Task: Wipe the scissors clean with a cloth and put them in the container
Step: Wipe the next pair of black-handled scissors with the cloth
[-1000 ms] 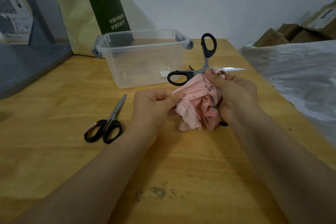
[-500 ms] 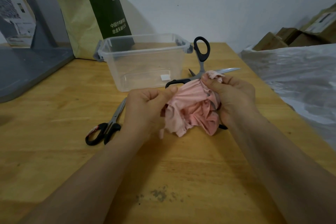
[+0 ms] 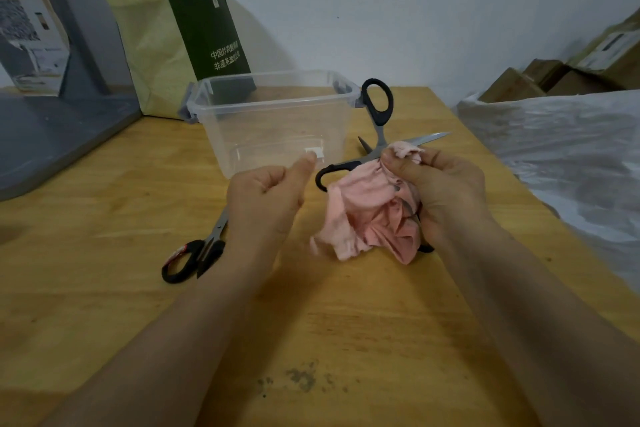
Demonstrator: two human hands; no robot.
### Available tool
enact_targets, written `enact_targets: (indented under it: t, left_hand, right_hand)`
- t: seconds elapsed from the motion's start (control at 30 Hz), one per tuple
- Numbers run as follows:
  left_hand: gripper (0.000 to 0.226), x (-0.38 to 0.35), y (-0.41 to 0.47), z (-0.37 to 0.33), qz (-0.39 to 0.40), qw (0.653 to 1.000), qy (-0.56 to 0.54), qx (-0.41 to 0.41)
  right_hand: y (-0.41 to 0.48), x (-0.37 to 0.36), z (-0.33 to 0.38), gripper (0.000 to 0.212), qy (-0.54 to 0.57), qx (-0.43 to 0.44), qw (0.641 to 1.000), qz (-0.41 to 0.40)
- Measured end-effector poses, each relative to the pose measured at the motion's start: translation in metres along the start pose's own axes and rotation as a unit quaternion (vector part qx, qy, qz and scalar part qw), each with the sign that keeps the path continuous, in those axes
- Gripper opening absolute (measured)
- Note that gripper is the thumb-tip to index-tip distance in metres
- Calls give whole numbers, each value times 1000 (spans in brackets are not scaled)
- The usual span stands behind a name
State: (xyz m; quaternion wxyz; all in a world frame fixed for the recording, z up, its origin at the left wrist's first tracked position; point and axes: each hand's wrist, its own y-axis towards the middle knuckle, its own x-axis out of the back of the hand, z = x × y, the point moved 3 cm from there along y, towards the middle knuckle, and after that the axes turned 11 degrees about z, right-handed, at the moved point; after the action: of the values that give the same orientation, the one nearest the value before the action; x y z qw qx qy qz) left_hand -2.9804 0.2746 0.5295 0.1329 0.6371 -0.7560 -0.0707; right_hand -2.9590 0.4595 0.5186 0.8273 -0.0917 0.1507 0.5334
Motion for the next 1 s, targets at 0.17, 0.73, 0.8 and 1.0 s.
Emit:
enact_targets:
  t: [0.17,0.73,0.8,1.0]
  left_hand:
    - [16,5,0,-4,-13,992,85,-92]
    - [19,-12,1,13,101,993,-54,31]
    - [19,-15,-1,11,115,992,-47,13]
    - [29,-18,-8,4,155,986,32,-59]
  right_hand:
    - [-11,-13,0,48,-29,-54,991,120]
    - [-17,-25,-5,31,6,-144,958,248]
    - [-18,-26,-9,28,-56,-99,967,226]
    - [-23,-27,-10,29,-73,-72,967,232]
